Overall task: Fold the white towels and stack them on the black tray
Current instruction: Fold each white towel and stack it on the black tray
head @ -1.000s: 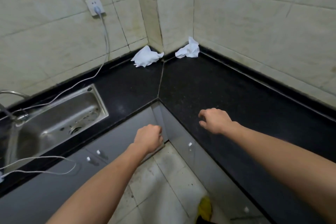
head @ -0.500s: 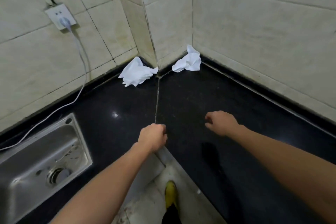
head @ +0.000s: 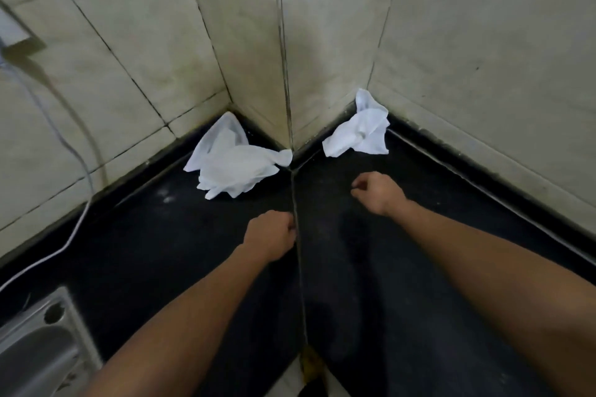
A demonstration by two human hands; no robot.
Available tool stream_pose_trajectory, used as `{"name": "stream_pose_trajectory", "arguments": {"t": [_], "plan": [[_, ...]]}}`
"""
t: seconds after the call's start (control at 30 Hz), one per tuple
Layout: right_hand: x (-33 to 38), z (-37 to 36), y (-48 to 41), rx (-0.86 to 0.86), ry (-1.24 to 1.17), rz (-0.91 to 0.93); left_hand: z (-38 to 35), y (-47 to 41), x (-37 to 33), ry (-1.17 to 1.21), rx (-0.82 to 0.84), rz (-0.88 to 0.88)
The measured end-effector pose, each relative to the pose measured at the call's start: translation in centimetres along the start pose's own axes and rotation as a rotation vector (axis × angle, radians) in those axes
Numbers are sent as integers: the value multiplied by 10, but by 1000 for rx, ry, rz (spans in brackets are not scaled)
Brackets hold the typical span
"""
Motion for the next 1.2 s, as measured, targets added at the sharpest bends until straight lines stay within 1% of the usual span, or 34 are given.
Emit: {"name": "stream_pose_trajectory", "arguments": {"t": [0.13, 0.3, 0.43, 0.53, 0.67, 0.87, 1.03, 1.2], "plan": [[25, -19, -69, -49, -331, -115, -12, -33, 32, 53, 20, 7], [30, -47, -132, -86, -764, -324, -29, -54, 63, 87, 20, 18], [29, -51, -147, -241, -899, -409, -37, -62, 77, 89, 18, 25], [25, -48, -139, -318, -929, -439, -40, -64, 81, 77, 28, 21], [8, -38, -104, -340, -919, -443, -36, -67, 64, 75, 34, -11], [-41, -20, -25, -297, -790, -386, -29, -64, 14, 48, 36, -97], [-92, -6, 49, -276, -664, -341, -36, -38, -33, 22, 45, -149], [-126, -10, 117, -241, -703, -338, -54, -2, -67, -15, 55, -160]]}}
Point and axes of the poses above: each hand's wrist, its own y-axis away from the middle knuckle, its own z-axis out of the back of the hand, x = y × z, the point moved 5 cm from there along -y, towards the middle knuckle, and after that the axes turned 1 degree about -x, right-handed, at the moved point
